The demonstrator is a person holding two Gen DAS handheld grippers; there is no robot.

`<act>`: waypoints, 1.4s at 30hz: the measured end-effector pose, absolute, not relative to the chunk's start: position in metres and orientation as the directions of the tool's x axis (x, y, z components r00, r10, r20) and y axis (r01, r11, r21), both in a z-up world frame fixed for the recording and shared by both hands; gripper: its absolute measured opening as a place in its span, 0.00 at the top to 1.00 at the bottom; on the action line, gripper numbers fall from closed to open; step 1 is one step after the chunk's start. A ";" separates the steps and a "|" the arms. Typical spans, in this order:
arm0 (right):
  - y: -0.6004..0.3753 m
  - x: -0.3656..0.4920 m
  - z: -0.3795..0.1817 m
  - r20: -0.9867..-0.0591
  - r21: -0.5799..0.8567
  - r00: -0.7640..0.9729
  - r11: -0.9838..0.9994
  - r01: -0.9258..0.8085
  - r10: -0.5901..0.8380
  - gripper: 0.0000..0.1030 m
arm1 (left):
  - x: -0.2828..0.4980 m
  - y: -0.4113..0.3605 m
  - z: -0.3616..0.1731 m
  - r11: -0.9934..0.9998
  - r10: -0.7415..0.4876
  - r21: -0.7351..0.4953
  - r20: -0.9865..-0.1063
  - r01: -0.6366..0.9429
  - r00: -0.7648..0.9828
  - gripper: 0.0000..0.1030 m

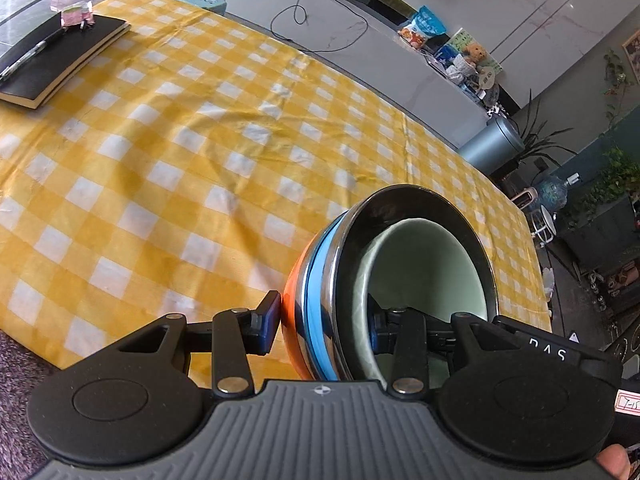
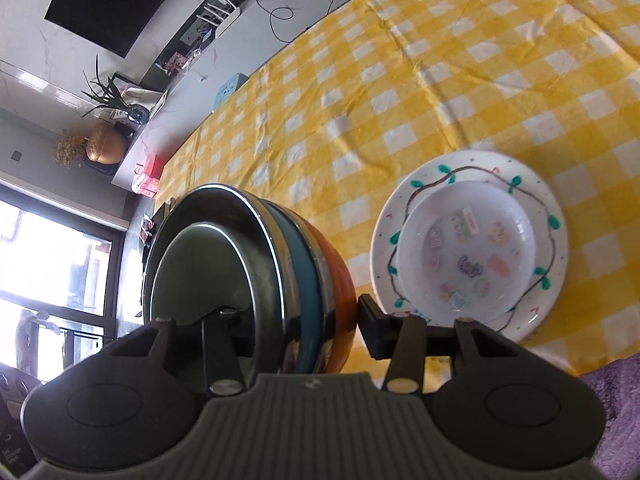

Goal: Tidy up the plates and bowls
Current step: 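Lift the bowl stack with both grippers and lower it onto the white bowl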

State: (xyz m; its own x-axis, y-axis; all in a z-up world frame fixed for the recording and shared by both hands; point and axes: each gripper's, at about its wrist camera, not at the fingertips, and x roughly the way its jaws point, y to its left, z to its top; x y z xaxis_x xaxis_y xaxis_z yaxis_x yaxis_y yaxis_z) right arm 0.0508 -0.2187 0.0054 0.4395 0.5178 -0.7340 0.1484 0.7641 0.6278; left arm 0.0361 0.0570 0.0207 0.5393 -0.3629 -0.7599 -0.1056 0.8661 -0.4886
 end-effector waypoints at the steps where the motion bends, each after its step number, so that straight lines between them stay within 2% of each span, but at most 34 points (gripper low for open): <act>1: -0.226 0.050 0.007 -0.733 0.628 0.446 0.762 0.156 0.513 0.55 | 0.039 0.050 0.021 0.866 -0.374 -0.492 -0.759 -0.092 0.533 0.56; 11: -0.296 0.046 0.012 -0.751 0.601 0.496 0.764 0.236 0.437 0.55 | 0.063 -0.009 0.008 0.845 -0.459 -0.534 -0.758 -0.036 0.464 0.56; 25: -0.313 0.062 -0.022 -0.779 0.594 0.444 0.747 0.297 0.443 0.55 | 0.080 -0.026 -0.021 0.859 -0.439 -0.506 -0.803 -0.073 0.402 0.56; 34: -0.311 0.065 -0.025 -0.785 0.589 0.434 0.750 0.301 0.443 0.55 | 0.081 -0.027 -0.020 0.865 -0.440 -0.499 -0.807 -0.054 0.394 0.56; 40: -0.305 0.065 -0.022 -0.794 0.565 0.439 0.777 0.277 0.421 0.52 | 0.083 -0.030 -0.019 0.874 -0.434 -0.485 -0.813 -0.038 0.388 0.56; 42: -0.303 0.064 -0.021 -0.796 0.558 0.440 0.785 0.269 0.416 0.46 | 0.082 -0.031 -0.015 0.882 -0.425 -0.471 -0.812 -0.019 0.400 0.56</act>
State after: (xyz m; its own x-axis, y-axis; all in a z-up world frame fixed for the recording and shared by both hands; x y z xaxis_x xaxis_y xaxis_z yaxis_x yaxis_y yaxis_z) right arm 0.0637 -0.3027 -0.0208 0.4404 0.4155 -0.7958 0.2686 0.7848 0.5585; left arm 0.0820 -0.0315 -0.0155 0.4003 -0.4249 -0.8119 -0.0193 0.8819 -0.4710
